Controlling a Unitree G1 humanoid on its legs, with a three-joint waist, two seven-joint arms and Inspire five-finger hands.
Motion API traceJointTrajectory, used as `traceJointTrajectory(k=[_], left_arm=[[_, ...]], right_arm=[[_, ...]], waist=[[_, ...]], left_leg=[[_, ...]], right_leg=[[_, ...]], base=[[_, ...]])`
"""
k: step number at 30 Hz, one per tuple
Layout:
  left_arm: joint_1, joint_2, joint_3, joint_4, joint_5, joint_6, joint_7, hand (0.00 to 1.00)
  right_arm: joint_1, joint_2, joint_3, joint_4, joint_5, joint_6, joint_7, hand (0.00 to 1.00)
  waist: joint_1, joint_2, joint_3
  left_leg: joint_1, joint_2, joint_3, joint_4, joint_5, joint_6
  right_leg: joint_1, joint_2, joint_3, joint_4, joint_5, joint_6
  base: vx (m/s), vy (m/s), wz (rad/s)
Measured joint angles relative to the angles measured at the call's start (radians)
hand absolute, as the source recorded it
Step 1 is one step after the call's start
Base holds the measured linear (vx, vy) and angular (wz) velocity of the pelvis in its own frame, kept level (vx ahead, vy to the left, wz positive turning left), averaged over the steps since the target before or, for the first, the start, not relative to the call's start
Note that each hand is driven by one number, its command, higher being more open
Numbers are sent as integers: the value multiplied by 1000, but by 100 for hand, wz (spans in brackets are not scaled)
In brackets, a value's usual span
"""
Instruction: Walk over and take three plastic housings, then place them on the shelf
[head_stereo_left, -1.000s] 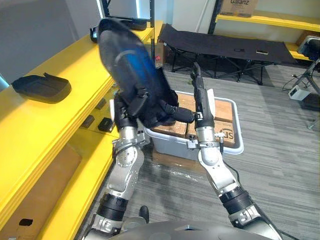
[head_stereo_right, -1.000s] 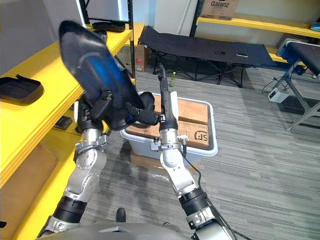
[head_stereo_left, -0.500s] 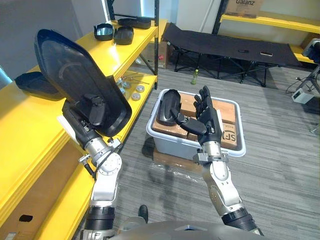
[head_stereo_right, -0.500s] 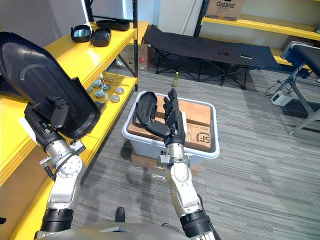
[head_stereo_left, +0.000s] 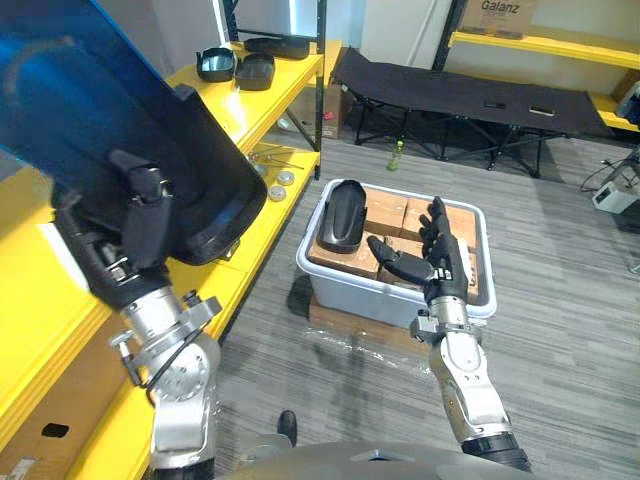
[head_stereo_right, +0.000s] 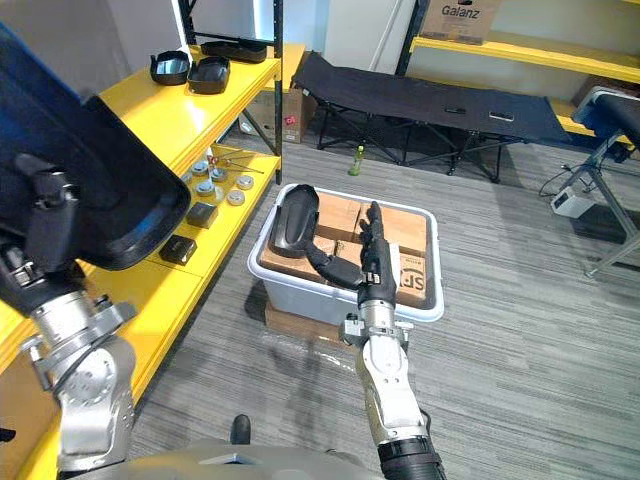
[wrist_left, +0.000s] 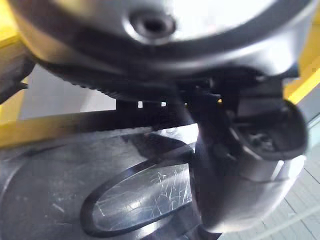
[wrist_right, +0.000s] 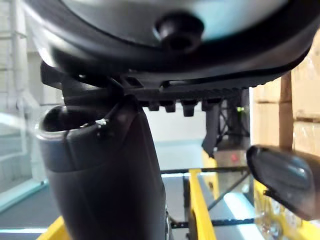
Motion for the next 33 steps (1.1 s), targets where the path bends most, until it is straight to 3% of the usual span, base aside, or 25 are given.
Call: traceJointTrajectory(k=[4, 5, 8, 13, 18, 22, 28, 31, 33], left_arm=[[97, -4, 50, -34, 6, 11, -48, 0], [124, -8, 74, -33, -2, 11, -59, 0], [166, -18, 118, -33, -6, 10, -67, 0], [195, -47, 185, -37, -6, 3, -86, 0], [230, -54, 217, -88, -36, -15, -129, 0], [229, -53, 215, -129, -46, -37, -181, 0], [223, -50, 197, -134, -66, -23, -180, 0], [180, -33, 141, -110, -68, 11, -206, 0], [143, -28, 97, -67, -58, 23, -236, 0]], right_arm=[[-20, 0, -33, -1, 59, -1, 5, 100], [-33, -1, -29, -1, 16, 0, 8, 100], [-60, -2, -19, 0, -37, 10, 8, 100], [-102, -2, -7, 1, 46, 11, 59, 100], [-118, 5, 47, 1, 47, 11, 109, 100], [-118, 5, 91, 1, 41, 11, 147, 100], [-117, -5, 115, 0, 47, 19, 221, 100], [-100, -10, 111, -10, 56, 23, 226, 100], [-85, -24, 106, -22, 55, 29, 216, 100]], waist=[[29, 3, -1], [38, 3, -1], [76, 3, -1], [126, 2, 0], [140, -7, 2], [142, -9, 1], [134, -11, 2], [93, -13, 5], [83, 1, 11]], left_leg=[[-7, -5, -44, 0, 5, -3], [-17, -5, -57, 0, 9, -3], [-30, -7, -91, 0, 17, -4], [-28, -22, -140, 0, 22, -3], [-31, -27, -154, 0, 20, 2], [-34, -29, -155, 0, 21, 2], [-63, -23, -151, 0, 23, 4], [-109, -4, 0, 1, -3, 42], [-125, 17, 91, 2, 16, 56]], right_leg=[[15, 2, -46, -1, -13, 0], [14, 5, -62, -1, -15, 0], [19, 10, -98, -1, -11, 1], [48, 7, -151, 0, -22, 8], [47, 3, -164, 7, -40, 4], [45, 0, -166, 10, -41, 4], [35, 7, -180, 20, -43, 2], [44, 7, -294, 19, -42, 13], [57, -1, -347, 29, -50, 20]], base=[[18, -23, 33], [22, -43, 35], [30, -40, 36], [22, -14, 34], [-8, 15, 9], [0, 5, 1], [7, -4, 9], [-19, 4, 99], [15, 76, 111]])
